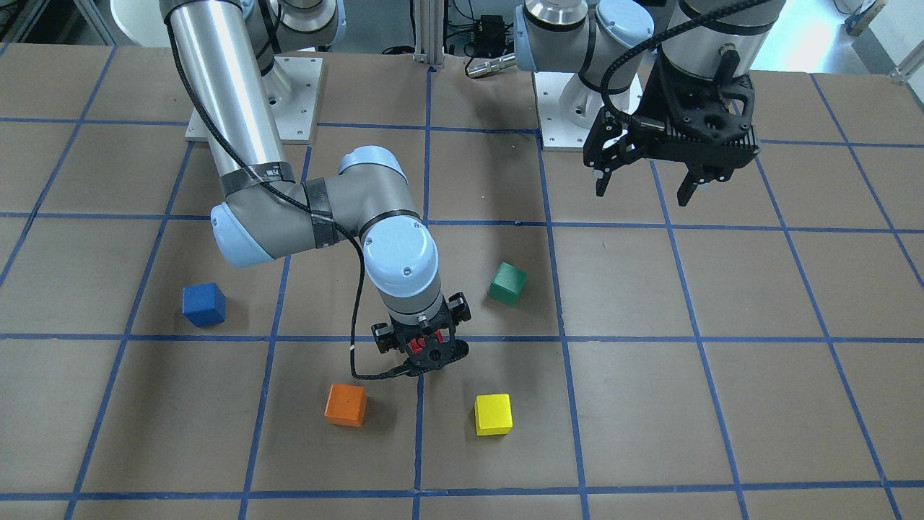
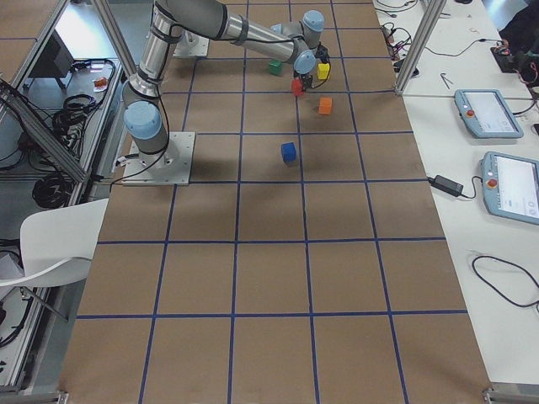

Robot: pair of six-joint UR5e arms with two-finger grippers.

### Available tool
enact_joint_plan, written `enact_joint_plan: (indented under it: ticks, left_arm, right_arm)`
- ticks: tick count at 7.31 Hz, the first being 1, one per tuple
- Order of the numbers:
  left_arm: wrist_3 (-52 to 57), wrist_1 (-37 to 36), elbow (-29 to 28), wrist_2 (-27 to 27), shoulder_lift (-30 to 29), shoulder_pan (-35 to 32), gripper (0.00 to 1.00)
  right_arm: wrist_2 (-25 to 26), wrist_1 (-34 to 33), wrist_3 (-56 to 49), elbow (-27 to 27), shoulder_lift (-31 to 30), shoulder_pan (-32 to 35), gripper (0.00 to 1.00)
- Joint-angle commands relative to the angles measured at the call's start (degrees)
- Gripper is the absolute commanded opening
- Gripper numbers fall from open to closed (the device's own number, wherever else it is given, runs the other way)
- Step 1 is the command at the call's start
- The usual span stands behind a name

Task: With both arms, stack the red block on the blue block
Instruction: 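Grasp the red cube with the right gripper and lift it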

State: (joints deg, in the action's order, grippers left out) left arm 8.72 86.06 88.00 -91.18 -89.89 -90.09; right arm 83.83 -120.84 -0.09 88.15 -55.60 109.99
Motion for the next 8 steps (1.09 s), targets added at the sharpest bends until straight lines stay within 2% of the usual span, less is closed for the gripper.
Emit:
enact_joint_plan:
  ticks: [1,3,5,8]
  left_arm:
    - [0.07,-0.28,-0.28,0.21,-0.36,0.0,1.0]
    - [-0.02,-0.37,0.24,0.3,-0.2,0.0,1.0]
    - [-0.2,-0.28,0.07,0.3,-0.9,0.0,1.0]
    - [-0.2,-0.55,-0.46,0.56,-1.69,0.0,1.0]
  right_arm:
    - [0.2,-0.1,1.05,0.09,0.23,-0.03,0.0]
    - [0.98,0.68,1.14,-0.7,-0.38,-0.21,0.0]
    - [1.25,5.14,1.05,-1.05,-5.97,-2.66,0.0]
    - [0.82,14.55,0.44,-0.45,-16.96,-17.04,0.0]
